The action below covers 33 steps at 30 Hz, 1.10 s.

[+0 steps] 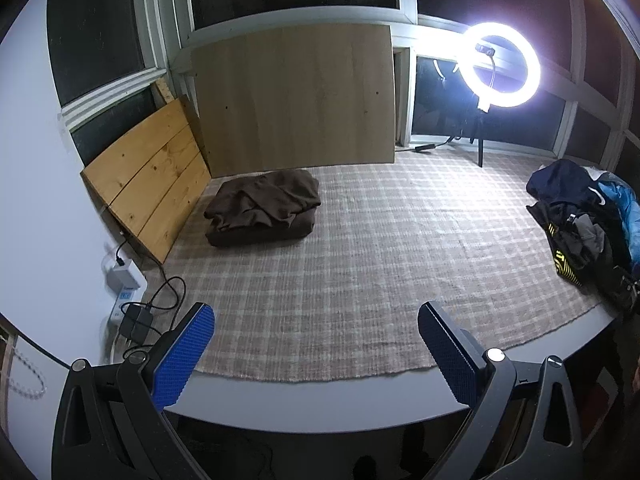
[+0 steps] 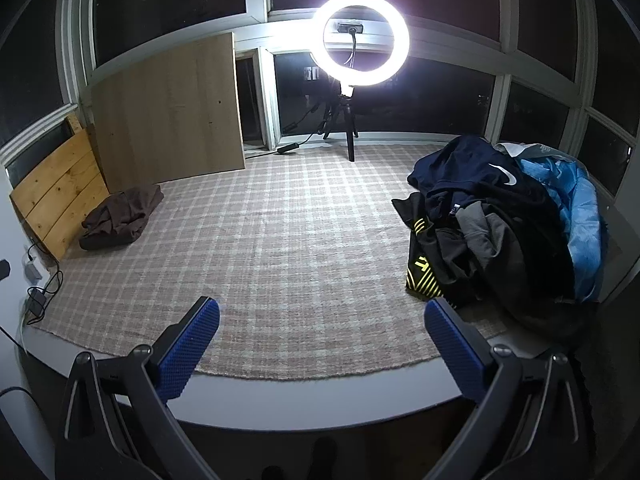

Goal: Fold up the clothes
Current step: 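Move both grippers toward the pile of clothes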

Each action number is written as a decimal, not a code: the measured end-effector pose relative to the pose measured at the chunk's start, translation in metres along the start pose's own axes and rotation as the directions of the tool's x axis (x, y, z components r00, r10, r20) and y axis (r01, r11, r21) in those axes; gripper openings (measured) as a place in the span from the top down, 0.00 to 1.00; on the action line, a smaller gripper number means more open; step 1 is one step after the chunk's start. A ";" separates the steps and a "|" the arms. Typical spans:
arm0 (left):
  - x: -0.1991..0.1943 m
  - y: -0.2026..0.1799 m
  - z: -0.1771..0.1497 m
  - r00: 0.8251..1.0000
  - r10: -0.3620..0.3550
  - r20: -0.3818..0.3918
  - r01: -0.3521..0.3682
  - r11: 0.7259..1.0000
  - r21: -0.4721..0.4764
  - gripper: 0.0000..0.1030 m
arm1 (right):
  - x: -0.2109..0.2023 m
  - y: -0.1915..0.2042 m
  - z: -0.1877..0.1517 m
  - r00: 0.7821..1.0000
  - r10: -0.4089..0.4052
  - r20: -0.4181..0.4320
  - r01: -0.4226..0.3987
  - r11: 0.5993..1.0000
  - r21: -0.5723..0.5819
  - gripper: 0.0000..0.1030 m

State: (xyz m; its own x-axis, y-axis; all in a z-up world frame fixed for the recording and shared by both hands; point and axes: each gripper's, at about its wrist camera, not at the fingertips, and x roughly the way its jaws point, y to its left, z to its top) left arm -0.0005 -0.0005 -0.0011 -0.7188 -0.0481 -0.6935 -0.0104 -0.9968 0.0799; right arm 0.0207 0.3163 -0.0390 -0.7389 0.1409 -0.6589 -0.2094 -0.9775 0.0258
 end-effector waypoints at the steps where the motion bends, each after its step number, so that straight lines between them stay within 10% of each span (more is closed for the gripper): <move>1: 0.002 0.001 -0.001 1.000 -0.002 -0.004 0.002 1.000 -0.001 0.01 | 0.000 -0.001 0.001 1.000 0.000 -0.001 0.000 1.000 -0.002 0.00; 33: 0.042 -0.033 0.016 0.994 -0.104 -0.016 0.105 0.991 0.085 0.01 | -0.016 -0.014 0.022 0.982 -0.177 0.059 0.173 0.983 0.068 0.00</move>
State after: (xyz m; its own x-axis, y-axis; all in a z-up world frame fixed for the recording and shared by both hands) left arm -0.0414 0.0315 -0.0217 -0.7025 0.0551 -0.7095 -0.1451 -0.9871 0.0670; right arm 0.0214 0.3308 -0.0124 -0.7268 0.3206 -0.6075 -0.3770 -0.9255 -0.0374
